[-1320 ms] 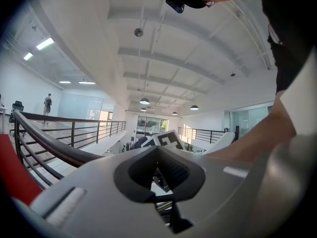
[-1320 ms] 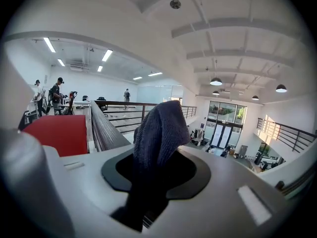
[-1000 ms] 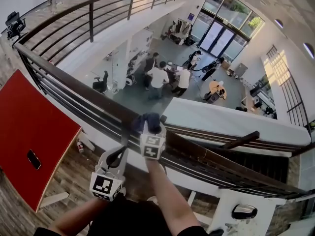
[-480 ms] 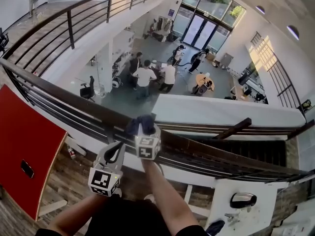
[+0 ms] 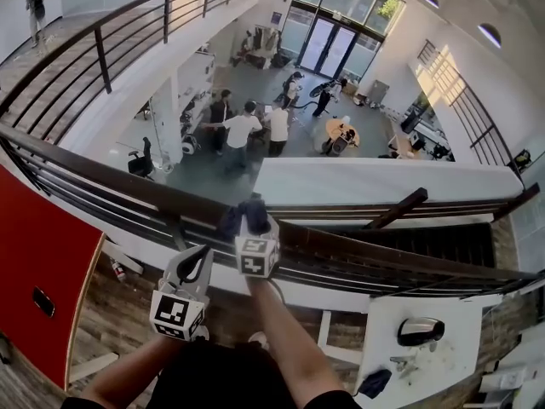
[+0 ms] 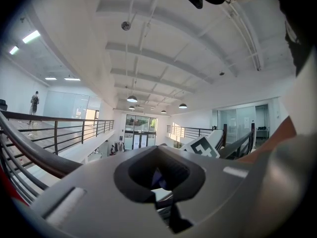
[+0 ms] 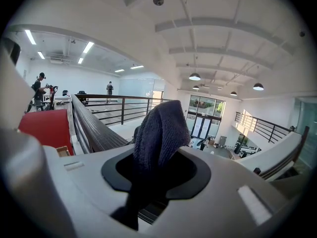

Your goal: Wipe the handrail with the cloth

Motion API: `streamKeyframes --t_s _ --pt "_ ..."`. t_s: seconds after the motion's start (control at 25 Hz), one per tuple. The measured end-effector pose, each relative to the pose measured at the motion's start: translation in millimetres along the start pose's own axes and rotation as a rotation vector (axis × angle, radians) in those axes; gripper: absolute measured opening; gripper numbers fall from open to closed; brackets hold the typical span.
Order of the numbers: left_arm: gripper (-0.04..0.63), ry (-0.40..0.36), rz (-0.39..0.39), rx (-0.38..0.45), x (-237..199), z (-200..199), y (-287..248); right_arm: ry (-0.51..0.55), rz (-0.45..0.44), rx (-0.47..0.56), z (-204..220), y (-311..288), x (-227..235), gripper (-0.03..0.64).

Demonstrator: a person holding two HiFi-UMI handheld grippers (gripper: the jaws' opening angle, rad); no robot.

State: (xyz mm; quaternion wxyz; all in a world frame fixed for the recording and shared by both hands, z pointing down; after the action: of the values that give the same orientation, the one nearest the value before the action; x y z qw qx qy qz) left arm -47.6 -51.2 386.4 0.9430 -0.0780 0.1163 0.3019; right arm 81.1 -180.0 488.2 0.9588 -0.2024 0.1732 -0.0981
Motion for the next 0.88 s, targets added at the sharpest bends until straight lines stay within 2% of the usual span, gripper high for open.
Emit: streamKeyframes --t_s 0.16,0.36,0.88 --pt "-0.002 -0.012 0.028 -0.023 11 5 -4 -0.013 0.030 -0.001 5 8 15 0.129" --pt "-0.002 -0.077 0.087 -0.016 39 4 -11 -0.034 0.065 -0.002 21 19 36 0.130" --pt "-0.002 -0.050 0.158 -0.061 84 22 -30 -0.072 0.123 -0.038 57 42 87 0.130"
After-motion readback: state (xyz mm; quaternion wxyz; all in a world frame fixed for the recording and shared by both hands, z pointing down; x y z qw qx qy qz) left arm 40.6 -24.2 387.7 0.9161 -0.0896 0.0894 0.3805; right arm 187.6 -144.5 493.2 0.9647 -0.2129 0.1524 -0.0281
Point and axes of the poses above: the fingertips, and each gripper's own axes: y backward along the fingers, x to its right, z out of its underside, the point moved 2 cm from there along y, backward along the fingers, and after that the axes turned 11 degrees about y, right-handed, at the moved point
